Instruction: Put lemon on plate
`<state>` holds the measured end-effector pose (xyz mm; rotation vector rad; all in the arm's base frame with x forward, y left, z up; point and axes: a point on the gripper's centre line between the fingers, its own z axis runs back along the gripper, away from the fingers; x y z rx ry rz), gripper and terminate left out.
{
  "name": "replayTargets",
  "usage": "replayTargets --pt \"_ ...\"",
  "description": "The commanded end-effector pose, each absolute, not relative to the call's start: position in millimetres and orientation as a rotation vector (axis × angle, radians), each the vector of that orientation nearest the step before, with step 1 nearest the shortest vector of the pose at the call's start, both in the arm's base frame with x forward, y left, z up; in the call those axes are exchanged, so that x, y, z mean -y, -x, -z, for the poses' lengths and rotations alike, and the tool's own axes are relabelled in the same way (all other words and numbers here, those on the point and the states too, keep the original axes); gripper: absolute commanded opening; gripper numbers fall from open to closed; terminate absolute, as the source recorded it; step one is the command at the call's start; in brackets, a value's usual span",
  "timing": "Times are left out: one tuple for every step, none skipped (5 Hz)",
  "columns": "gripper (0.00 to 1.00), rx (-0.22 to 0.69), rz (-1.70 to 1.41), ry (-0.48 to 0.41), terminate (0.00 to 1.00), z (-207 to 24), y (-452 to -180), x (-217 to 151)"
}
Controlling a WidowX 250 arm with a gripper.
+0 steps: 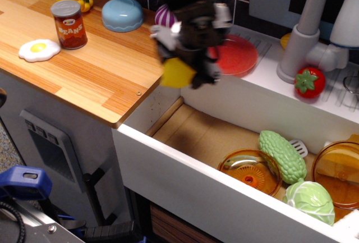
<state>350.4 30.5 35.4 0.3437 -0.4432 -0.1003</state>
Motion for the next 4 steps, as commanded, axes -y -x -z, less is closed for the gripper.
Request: replayTargets --pt "0.00 0.510 0.141 -0.406 0.00 -57.0 -380.0 -12.6" --pt "0.00 0.531 0.175 -0.393 0.00 -60.3 -394.5 -13.2" --pt "0.00 0.568 0.215 -0.361 0.00 -58.5 -407.3 -21.3" --pt "0.00 0.589 0.254 -0.334 0.00 -57.9 -414.3 -26.9"
